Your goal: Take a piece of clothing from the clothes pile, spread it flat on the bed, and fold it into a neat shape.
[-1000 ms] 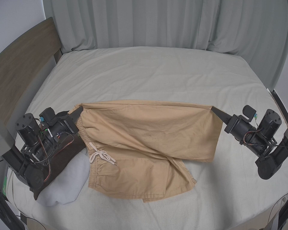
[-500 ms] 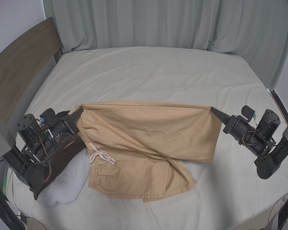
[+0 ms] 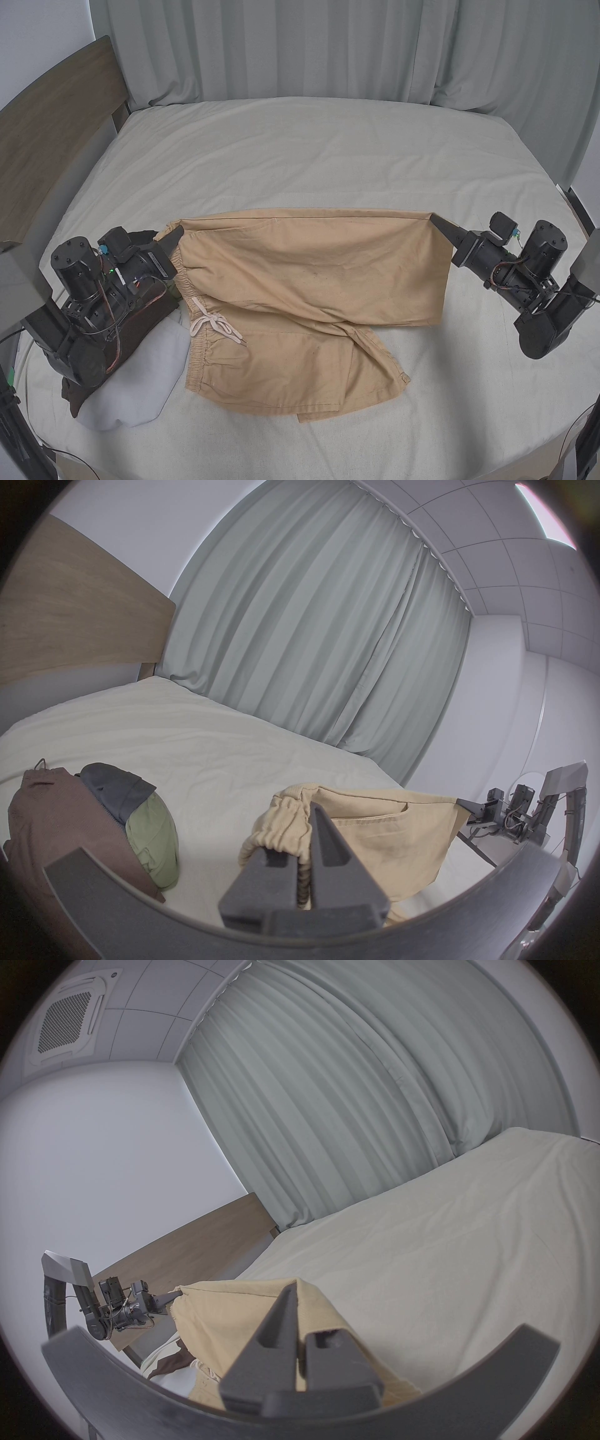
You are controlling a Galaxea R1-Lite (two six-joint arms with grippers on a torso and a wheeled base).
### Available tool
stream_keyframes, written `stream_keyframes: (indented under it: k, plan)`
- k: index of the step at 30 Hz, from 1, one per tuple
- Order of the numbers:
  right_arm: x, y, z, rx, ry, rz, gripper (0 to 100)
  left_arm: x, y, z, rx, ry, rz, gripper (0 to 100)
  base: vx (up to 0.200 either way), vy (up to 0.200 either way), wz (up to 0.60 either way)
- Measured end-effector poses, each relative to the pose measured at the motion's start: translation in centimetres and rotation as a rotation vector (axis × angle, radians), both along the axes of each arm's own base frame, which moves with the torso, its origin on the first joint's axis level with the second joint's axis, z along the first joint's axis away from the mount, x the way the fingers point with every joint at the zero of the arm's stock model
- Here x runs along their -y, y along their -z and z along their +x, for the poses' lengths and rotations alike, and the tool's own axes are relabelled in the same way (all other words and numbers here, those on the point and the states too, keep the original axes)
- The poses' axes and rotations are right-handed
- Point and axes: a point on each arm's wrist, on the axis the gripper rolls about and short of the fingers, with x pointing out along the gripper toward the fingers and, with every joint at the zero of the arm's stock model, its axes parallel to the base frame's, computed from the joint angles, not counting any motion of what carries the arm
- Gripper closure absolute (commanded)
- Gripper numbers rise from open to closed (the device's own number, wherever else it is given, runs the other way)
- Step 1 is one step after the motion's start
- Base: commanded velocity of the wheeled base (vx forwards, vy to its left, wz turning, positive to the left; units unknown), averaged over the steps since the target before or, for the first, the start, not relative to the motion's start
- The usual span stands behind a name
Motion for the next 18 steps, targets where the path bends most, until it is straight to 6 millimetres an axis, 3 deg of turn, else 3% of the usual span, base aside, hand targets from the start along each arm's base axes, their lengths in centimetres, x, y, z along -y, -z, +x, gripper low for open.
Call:
stream_keyframes:
  k: [18]
  plan:
    - [0.0, 0.9, 3.4, 0.030, 0.019, 0.005, 100, 0.4, 1.4, 3.0, 0.004, -0.008, -0.003, 100, 0.000, 0.000, 0.00]
